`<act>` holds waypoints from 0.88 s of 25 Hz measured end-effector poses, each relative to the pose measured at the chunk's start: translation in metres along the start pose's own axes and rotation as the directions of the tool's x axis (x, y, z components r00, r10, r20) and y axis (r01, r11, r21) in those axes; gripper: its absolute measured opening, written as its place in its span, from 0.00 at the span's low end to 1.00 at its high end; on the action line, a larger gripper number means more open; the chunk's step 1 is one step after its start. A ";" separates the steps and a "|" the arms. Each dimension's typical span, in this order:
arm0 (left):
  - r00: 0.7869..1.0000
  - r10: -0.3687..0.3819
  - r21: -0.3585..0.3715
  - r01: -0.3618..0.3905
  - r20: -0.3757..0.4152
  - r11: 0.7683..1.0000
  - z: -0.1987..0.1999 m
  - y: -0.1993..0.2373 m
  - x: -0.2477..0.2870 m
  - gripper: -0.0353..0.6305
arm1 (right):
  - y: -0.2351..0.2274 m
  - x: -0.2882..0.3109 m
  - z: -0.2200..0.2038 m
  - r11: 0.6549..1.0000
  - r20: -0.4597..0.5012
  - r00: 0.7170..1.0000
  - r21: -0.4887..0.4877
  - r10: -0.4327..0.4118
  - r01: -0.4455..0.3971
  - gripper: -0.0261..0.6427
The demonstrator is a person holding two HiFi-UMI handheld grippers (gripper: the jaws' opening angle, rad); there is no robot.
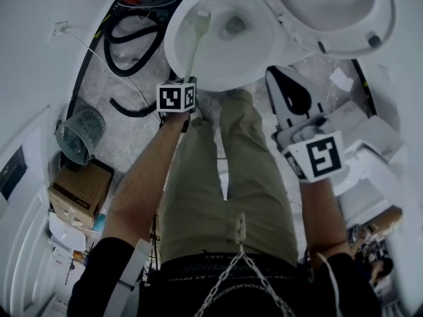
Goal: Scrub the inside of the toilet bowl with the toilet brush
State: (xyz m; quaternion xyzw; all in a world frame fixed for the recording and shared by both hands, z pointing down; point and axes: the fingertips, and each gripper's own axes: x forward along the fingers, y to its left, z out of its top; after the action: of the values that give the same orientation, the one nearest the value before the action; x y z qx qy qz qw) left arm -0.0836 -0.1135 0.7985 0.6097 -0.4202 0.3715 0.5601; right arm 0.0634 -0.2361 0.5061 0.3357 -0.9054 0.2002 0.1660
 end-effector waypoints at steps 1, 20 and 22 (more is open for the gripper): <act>1.000 -0.014 0.007 0.014 -0.008 1.000 -0.002 -0.009 0.002 0.05 | -0.003 0.000 -0.002 1.000 -0.005 1.000 -0.001 0.001 -0.001 0.04; 0.994 -0.033 -0.201 0.012 -0.101 0.979 -0.004 -0.026 0.051 0.05 | -0.057 -0.012 0.000 1.000 0.010 1.000 -0.030 -0.003 0.003 0.04; 0.995 -0.031 -0.199 0.010 -0.100 0.980 0.001 -0.028 0.053 0.05 | -0.059 -0.014 0.000 1.000 0.005 1.000 -0.021 0.000 0.000 0.04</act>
State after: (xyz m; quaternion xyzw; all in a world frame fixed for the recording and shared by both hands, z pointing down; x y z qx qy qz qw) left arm -0.0383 -0.1190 0.8371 0.5354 -0.4195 0.3529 0.6426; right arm 0.1127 -0.2697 0.5147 0.3342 -0.9079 0.1899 0.1674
